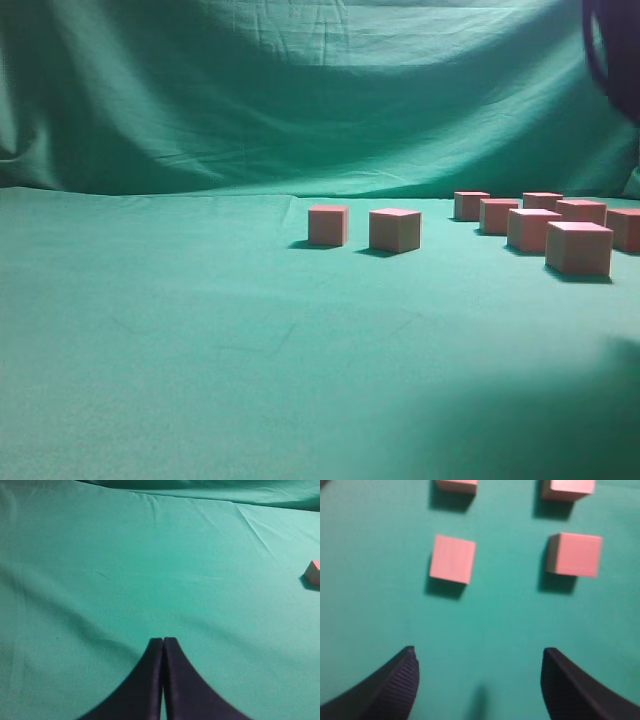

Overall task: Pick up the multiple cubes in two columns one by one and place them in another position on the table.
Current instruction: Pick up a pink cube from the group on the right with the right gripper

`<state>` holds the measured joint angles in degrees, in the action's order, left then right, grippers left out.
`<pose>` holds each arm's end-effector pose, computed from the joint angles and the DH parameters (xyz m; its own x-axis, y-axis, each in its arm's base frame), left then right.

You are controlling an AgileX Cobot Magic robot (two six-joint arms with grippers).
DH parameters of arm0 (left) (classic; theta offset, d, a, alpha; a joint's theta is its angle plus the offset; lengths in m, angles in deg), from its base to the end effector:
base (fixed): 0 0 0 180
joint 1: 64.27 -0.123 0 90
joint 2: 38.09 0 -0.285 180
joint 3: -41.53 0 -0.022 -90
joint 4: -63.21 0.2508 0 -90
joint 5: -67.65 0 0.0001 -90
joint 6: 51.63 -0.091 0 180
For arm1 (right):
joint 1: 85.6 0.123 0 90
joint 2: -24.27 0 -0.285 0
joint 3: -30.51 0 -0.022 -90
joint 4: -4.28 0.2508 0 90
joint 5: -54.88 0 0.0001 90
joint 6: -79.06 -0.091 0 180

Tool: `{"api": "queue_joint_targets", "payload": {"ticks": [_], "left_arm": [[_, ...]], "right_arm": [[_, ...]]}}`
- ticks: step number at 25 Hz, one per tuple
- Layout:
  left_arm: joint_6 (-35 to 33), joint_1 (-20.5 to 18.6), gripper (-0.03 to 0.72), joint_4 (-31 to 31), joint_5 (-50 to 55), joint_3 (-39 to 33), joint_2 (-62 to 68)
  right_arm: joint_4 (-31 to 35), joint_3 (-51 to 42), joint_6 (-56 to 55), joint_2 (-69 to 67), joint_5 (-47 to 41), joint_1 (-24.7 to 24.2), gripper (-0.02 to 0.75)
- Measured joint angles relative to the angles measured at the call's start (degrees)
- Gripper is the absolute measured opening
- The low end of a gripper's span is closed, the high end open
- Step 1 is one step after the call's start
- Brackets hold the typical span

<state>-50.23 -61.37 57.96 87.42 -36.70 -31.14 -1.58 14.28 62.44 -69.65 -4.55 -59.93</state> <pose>0.0528 -0.0055 0.1770 -0.2637 -0.0972 -0.9597 0.0516 0.9921 -0.1147 0.2549 0.1137 0.2525 -0.9594 -0.2006 -0.1983 -0.1964 0.9797 -0.0408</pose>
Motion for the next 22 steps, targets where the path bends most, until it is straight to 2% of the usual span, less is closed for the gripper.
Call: {"api": "queue_joint_targets", "payload": {"ticks": [5,10,21,22], "left_arm": [[0.0,0.0,0.000,0.0,0.0,0.0,0.0],[0.0,0.0,0.000,0.0,0.0,0.0,0.0],[0.0,0.0,0.000,0.0,0.0,0.0,0.0],[0.0,0.0,0.000,0.0,0.0,0.0,0.0]], "right_arm": [[1.4,-3.5,0.1,-2.9,12.5,-0.4,0.521],[1.2,-3.5,0.1,-8.1,20.5,-0.4,0.521],[0.3,-3.5,-0.7,-15.3,26.3,-1.5,0.521],[0.3,-3.5,-0.7,-15.6,26.9,-1.5,0.463]]}}
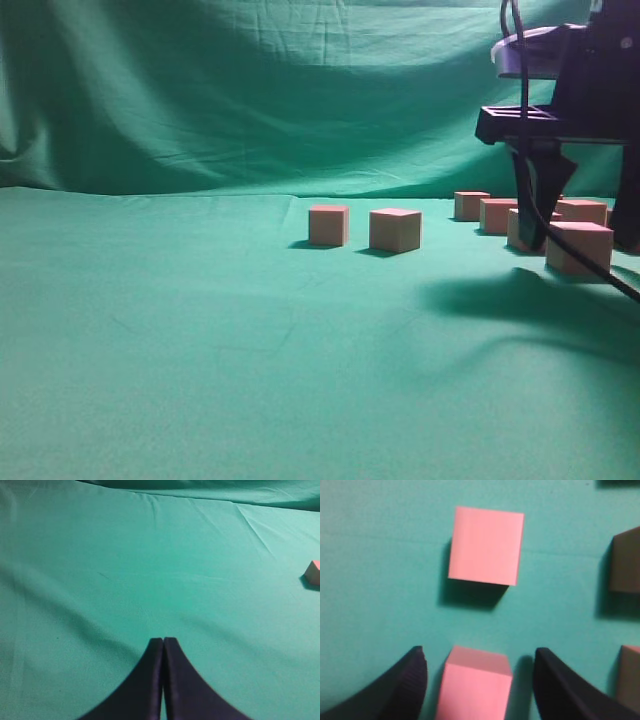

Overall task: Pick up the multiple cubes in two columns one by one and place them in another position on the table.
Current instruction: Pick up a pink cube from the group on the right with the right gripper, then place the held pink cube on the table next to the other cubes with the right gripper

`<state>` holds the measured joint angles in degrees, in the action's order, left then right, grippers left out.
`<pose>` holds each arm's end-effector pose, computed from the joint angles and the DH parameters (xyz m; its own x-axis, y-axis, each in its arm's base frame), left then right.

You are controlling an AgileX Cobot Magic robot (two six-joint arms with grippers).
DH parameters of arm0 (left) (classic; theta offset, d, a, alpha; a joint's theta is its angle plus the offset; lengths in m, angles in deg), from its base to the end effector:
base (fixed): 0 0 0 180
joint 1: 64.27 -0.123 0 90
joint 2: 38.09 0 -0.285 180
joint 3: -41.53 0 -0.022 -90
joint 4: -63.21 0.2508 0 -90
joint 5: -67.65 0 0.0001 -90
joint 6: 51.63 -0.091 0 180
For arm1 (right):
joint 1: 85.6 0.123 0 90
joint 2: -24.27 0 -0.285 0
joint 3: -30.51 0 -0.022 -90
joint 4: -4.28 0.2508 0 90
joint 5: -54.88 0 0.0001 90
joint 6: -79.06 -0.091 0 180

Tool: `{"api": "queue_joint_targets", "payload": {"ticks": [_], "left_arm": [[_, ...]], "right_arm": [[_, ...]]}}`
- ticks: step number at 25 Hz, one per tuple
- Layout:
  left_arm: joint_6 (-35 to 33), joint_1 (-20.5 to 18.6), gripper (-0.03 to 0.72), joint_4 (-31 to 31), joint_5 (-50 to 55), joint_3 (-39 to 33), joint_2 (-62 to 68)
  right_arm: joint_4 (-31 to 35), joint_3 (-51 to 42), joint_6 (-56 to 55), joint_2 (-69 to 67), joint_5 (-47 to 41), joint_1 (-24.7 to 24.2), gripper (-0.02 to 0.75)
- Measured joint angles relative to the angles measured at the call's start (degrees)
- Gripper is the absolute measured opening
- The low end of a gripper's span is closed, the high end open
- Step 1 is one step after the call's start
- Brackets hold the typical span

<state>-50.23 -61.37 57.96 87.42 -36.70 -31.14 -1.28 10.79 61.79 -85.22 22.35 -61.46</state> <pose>0.0528 -0.0055 0.1770 -0.2637 -0.0972 -0.9597 0.0516 0.9921 -0.1147 0.3048 0.1314 0.1639 -0.9309 -0.1789 -0.3186 -0.1954 0.9805 0.0204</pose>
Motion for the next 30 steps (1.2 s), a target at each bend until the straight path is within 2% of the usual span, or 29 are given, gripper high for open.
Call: {"api": "queue_joint_targets", "payload": {"ticks": [2,4,5,8,12,16,20,25,30], "left_arm": [[0.0,0.0,0.000,0.0,0.0,0.0,0.0],[0.0,0.0,0.000,0.0,0.0,0.0,0.0],[0.0,0.0,0.000,0.0,0.0,0.0,0.0],[0.0,0.0,0.000,0.0,0.0,0.0,0.0],[0.0,0.0,0.000,0.0,0.0,0.0,0.0],[0.0,0.0,0.000,0.0,0.0,0.0,0.0],[0.0,0.0,0.000,0.0,0.0,0.0,0.0],[0.0,0.0,0.000,0.0,0.0,0.0,0.0],[0.0,0.0,0.000,0.0,0.0,0.0,0.0]], "right_arm": [[0.0,0.0,0.0,-0.5,0.6,0.0,0.389],[0.0,0.0,0.0,-0.5,0.6,0.0,0.271],[0.0,0.0,0.0,-0.5,0.7,0.0,0.250],[0.0,0.2,0.0,-0.5,0.2,0.0,0.257],[0.0,5.8,2.6,0.8,-6.6,1.6,0.257],[0.2,18.4,5.8,2.0,-16.0,6.6,0.257],[0.4,31.5,6.1,-0.3,-21.6,12.2,0.257],[0.6,44.8,6.0,-9.8,-26.7,17.7,0.257],[0.6,54.4,5.6,-21.4,-29.5,20.3,0.257]]}}
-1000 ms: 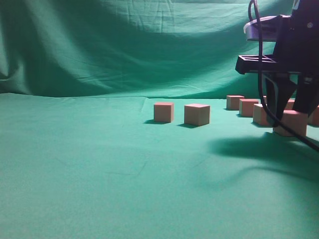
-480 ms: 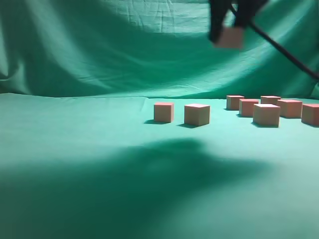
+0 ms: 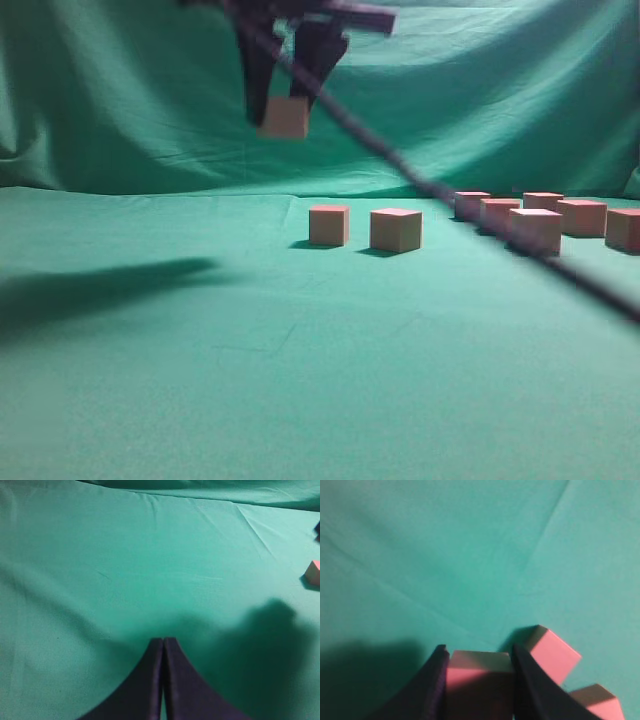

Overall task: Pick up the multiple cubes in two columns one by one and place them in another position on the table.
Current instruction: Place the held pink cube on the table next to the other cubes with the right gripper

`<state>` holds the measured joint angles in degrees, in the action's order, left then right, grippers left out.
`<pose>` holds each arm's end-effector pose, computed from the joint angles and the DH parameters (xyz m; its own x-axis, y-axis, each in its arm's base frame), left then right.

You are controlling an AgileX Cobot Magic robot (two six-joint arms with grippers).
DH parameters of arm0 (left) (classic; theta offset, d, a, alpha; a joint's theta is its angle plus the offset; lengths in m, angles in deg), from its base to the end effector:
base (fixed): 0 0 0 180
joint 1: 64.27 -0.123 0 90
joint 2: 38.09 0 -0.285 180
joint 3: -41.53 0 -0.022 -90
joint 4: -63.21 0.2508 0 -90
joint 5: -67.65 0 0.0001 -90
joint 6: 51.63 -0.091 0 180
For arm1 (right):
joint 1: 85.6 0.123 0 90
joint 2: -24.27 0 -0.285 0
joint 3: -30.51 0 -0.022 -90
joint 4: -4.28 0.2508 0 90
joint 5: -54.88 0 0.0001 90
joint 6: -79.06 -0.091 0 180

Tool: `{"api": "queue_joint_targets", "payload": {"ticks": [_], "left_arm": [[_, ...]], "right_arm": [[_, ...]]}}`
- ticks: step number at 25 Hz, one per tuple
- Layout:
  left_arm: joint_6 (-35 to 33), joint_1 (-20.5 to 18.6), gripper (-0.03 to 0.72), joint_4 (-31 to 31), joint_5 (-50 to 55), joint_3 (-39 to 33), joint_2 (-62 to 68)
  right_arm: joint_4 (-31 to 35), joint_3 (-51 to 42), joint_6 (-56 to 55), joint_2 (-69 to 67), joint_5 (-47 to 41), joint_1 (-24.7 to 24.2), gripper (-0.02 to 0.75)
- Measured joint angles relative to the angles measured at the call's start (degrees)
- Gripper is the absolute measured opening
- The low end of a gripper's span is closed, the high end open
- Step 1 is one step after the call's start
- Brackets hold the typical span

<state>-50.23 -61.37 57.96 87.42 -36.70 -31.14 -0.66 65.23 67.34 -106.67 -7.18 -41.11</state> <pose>0.0528 -0.0055 0.1770 -0.2637 -0.0972 -0.9597 0.0516 0.9921 -0.1147 0.3416 0.3259 0.2487 -0.7643 -0.5225 -0.3781 -0.5613 0.8276 -0.0090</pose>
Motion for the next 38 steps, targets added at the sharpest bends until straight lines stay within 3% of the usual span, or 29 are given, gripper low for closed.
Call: {"api": "queue_joint_targets", "payload": {"ticks": [8,20,38], "left_arm": [[0.0,0.0,0.000,0.0,0.0,0.0,0.0],[0.0,0.0,0.000,0.0,0.0,0.0,0.0],[0.0,0.0,0.000,0.0,0.0,0.0,0.0]], "right_arm": [[-0.3,7.3,-3.2,-10.1,0.7,0.4,0.257],[-3.5,7.5,-7.3,-12.0,1.8,0.4,0.257],[-3.1,7.8,-7.6,-13.7,1.5,0.3,0.257]]}}
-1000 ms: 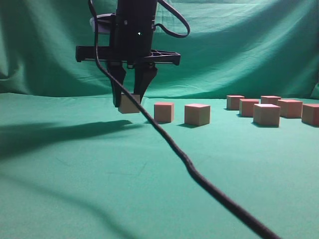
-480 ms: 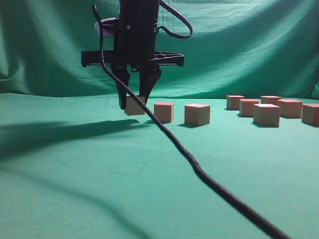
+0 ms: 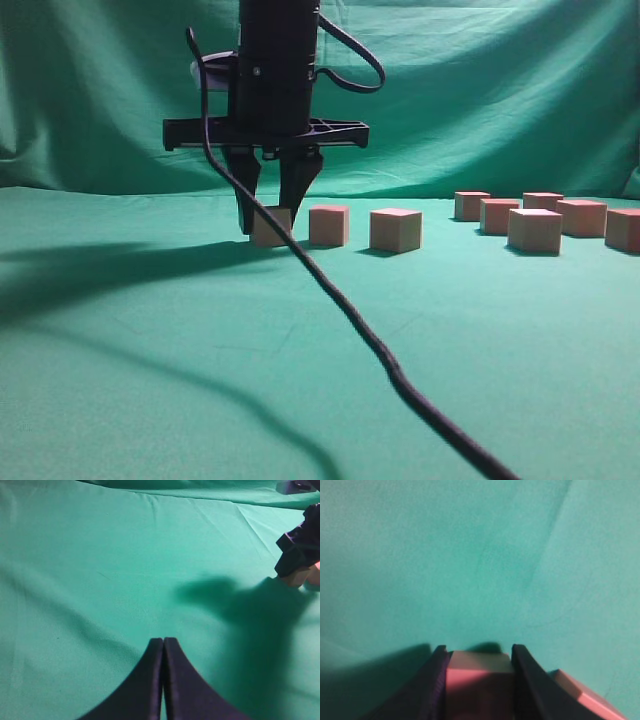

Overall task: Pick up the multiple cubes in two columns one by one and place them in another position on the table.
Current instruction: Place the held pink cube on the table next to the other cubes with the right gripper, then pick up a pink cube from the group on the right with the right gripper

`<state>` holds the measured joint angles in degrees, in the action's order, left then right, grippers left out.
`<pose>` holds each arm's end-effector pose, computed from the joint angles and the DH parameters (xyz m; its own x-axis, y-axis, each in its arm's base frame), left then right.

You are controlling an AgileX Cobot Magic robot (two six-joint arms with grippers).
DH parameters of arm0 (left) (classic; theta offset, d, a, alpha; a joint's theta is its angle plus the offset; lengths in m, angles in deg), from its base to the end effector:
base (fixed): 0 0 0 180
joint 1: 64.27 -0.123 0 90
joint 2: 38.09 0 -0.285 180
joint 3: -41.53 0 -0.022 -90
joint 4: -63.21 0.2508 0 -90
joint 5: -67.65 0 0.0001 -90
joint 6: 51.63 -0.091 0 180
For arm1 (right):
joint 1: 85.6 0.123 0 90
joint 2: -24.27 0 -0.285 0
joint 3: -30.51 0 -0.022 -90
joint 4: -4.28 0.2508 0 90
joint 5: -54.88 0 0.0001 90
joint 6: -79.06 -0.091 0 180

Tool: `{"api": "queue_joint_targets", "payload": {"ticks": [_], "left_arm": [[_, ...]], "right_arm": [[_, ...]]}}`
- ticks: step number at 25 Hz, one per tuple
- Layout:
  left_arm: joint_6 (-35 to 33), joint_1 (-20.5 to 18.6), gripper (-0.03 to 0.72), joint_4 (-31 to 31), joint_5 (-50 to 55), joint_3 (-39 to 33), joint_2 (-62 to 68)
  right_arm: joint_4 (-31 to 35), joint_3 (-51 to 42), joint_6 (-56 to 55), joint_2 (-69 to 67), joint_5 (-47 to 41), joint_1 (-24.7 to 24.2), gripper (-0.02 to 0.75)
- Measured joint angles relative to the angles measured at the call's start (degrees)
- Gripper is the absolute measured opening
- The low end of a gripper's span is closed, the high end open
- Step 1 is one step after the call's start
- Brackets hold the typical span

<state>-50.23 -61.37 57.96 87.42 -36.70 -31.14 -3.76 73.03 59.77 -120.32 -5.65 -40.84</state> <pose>0.0528 -0.0055 0.1770 -0.2637 -0.0972 -0.9597 0.0516 0.9921 -0.1147 0.3695 0.3508 0.1711 -0.8303 -0.4542 -0.3230 -0.4701 0.8820 -0.0319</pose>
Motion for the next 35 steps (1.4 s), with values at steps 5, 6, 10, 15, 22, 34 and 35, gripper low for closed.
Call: {"api": "queue_joint_targets", "payload": {"ticks": [5,6,10,15,22,34,35], "left_arm": [[0.0,0.0,0.000,0.0,0.0,0.0,0.0],[0.0,0.0,0.000,0.0,0.0,0.0,0.0],[0.0,0.0,0.000,0.0,0.0,0.0,0.0],[0.0,0.0,0.000,0.0,0.0,0.0,0.0],[0.0,0.0,0.000,0.0,0.0,0.0,0.0],[0.0,0.0,0.000,0.0,0.0,0.0,0.0],[0.0,0.0,0.000,0.0,0.0,0.0,0.0]], "right_arm": [[0.1,0.0,2.0,0.0,1.2,0.0,0.355],[0.1,0.2,2.0,0.0,1.3,0.0,0.403],[0.1,4.7,3.6,0.0,0.5,0.0,0.483],[-1.9,15.3,5.0,0.0,-6.0,0.0,0.509],[-4.6,23.4,5.8,4.1,-11.3,-0.5,0.509],[-2.6,-11.2,7.3,34.5,-11.5,-11.1,0.509],[-2.6,-15.7,6.5,37.1,-11.5,-12.5,0.509]]}}
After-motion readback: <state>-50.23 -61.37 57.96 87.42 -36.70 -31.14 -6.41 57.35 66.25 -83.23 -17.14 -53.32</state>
